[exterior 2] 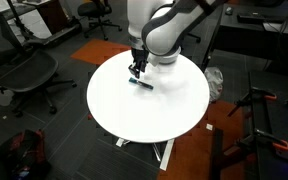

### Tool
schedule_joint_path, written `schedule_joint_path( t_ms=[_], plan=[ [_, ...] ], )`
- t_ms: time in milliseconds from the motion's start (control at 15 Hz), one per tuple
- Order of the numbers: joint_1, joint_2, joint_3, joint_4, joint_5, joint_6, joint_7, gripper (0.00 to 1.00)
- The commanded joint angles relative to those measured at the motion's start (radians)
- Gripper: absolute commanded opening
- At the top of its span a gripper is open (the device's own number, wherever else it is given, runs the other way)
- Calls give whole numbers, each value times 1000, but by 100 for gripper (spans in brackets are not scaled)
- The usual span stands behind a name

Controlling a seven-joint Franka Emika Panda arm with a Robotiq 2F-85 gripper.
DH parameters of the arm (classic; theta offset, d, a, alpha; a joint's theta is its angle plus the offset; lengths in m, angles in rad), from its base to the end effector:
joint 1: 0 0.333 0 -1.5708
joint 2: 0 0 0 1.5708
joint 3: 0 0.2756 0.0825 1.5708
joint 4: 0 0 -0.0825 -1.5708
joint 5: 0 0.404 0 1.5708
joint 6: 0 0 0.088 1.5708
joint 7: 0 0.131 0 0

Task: Take the marker from the white bowl and put it on the table then put it in the white bowl then put it on the table

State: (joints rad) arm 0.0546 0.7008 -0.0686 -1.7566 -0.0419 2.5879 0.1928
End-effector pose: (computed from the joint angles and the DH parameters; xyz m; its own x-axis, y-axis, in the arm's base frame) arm 0.6646 -0.0081 0.1121 0.9789 -0.1483 0.1402 -0.1559 -0.9868 0.0446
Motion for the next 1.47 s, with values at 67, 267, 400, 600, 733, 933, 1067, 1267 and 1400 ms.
schedule_joint_path(
  t_ms=[67, 267, 400, 600, 733, 933, 1067, 1267, 1400],
  plan=[
    [4, -43, -10, -4, -13, -19, -23, 87],
    [-9, -102, 0, -41, -14, -20, -66, 100],
    [-14, -151, 0, -71, -21, -11, -100, 100],
    [-45, -245, 21, -128, -9, -12, -187, 100],
    [-69, -304, 34, -166, 0, -9, -248, 100],
    [-83, -368, 29, -205, -4, -11, -287, 100],
    [-100, -399, 43, -226, 16, -10, -335, 100],
    [-110, -425, 56, -245, 27, -15, -373, 100],
    [-113, -430, 69, -255, 35, -17, -397, 100]
  ],
)
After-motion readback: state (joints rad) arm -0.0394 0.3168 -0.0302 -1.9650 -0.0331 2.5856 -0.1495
